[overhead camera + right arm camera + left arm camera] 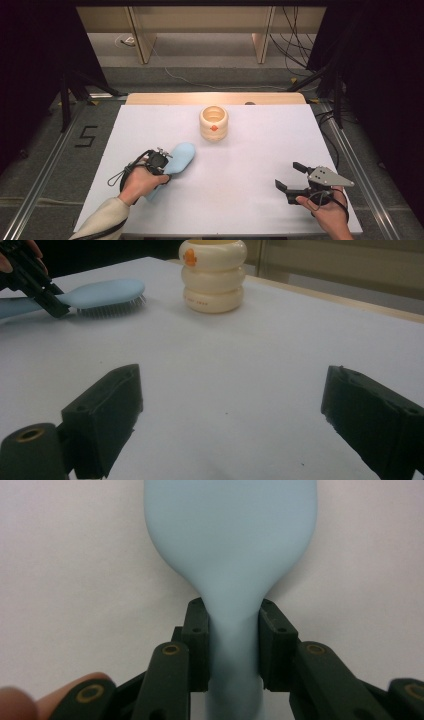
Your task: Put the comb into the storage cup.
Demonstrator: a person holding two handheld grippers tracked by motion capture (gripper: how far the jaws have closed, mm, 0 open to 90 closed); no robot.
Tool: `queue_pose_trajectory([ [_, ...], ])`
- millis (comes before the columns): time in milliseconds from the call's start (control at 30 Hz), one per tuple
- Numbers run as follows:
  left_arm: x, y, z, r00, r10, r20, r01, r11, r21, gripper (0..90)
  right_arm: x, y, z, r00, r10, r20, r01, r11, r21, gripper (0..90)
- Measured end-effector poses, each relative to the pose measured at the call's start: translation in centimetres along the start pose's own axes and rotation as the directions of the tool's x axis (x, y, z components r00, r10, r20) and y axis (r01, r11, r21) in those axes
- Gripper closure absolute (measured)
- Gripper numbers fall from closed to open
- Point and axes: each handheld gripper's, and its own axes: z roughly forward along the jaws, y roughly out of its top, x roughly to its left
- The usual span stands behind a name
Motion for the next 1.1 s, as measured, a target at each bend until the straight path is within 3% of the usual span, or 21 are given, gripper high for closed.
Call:
queue_pose_trajectory([
  [367,-0.2,-0.1,-0.5,0.9988,0.045,-0.019,-0.046,0.9969,-0.064,69.5,0.0,0.0,0.0,1.0,0.001,-0.001,-0.001,1.0,0.0,10.6],
  [733,-0.3,-0.2,-0.9,0.9981,0.059,-0.018,-0.061,0.9905,-0.123,69.4,0.0,0.0,0.0,1.0,0.0,-0.001,0.0,1.0,0.0,10.6],
  [933,-0.6,-0.3,-1.1,0.9955,0.088,-0.035,-0.093,0.9795,-0.179,69.4,0.0,0.0,0.0,1.0,0.004,-0.002,-0.004,1.0,0.001,10.6],
  [1100,-0.8,-0.3,-1.4,0.9953,0.089,-0.038,-0.096,0.9685,-0.23,69.4,0.0,0.0,0.0,1.0,0.006,-0.002,-0.006,1.0,0.0,10.6],
])
